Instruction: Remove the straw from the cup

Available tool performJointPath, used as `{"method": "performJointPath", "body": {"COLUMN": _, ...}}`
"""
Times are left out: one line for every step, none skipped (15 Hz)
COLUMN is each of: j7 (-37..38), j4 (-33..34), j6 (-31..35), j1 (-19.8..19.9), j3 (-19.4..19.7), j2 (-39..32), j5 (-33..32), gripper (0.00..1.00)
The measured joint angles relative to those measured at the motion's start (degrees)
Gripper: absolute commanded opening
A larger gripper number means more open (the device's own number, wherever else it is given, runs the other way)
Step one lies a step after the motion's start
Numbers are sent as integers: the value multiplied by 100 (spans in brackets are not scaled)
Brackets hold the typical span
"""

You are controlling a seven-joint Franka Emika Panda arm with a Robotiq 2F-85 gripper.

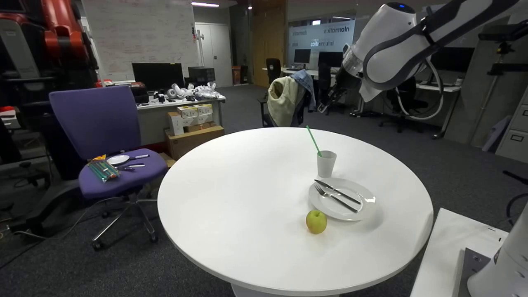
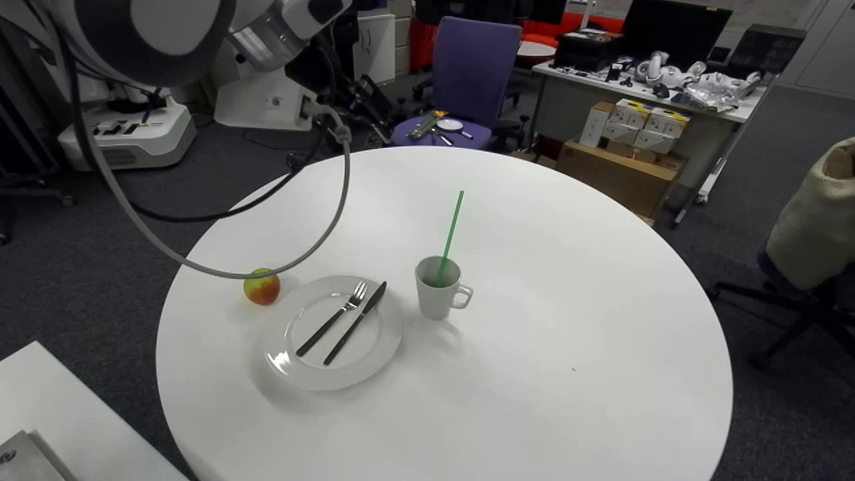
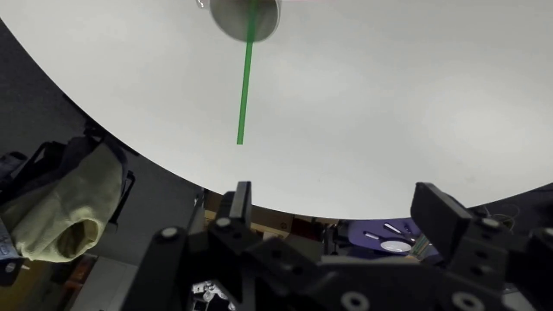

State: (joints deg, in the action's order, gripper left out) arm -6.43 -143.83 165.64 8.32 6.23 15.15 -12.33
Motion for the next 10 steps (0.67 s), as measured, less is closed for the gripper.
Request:
{"method": "performJointPath", "body": {"j7": 14, "j4": 26, "j6": 58, "j1": 15, "j3": 0, "j2": -80, "j5": 0, "gripper": 100}}
{"method": "performJointPath", "body": {"j7": 26, "j4": 51, "j6": 61, "j1": 15, "j3": -1, "j2": -115, "j5": 0, "gripper": 100}}
{"method": "performJointPath", "body": {"j7": 32, "j4": 65, "j6": 61, "j1": 15, "j3": -2, "j2": -115, "j5": 0, "gripper": 100}}
{"method": "performJointPath", "body": {"j7": 36, "j4": 76, "j6": 62, "j1": 15, "j3": -5, "j2": -111, "j5": 0, "gripper": 100}}
{"method": "performJointPath", "body": {"j7": 39, "j4": 83, "j6": 62, "j1": 15, "j3": -7, "j2": -106, "j5": 0, "gripper": 100}}
{"method": "performJointPath", "body": {"j7": 39, "j4": 86, "j6": 61, "j1": 15, "j3": -7, "j2": -103, "j5": 0, "gripper": 100}}
{"method": "performJointPath", "body": {"j7": 40, "j4": 86, "j6": 61, "j1": 24, "j3": -11, "j2": -118, "j5": -4, "gripper": 100}}
{"method": "performJointPath", "body": {"j7": 59, "j4": 86, "j6": 61, "j1": 46, "j3": -17, "j2": -156, "j5": -19, "gripper": 100}}
{"method": "performJointPath", "body": {"j7": 125, "j4": 98, "j6": 76, "j1": 96, "j3": -25, "j2": -222, "j5": -73, "gripper": 100}}
{"method": "performJointPath", "body": {"j7": 205, "j4": 132, "j6": 95, "j1": 164, "j3": -27, "j2": -330, "j5": -156, "gripper": 100}}
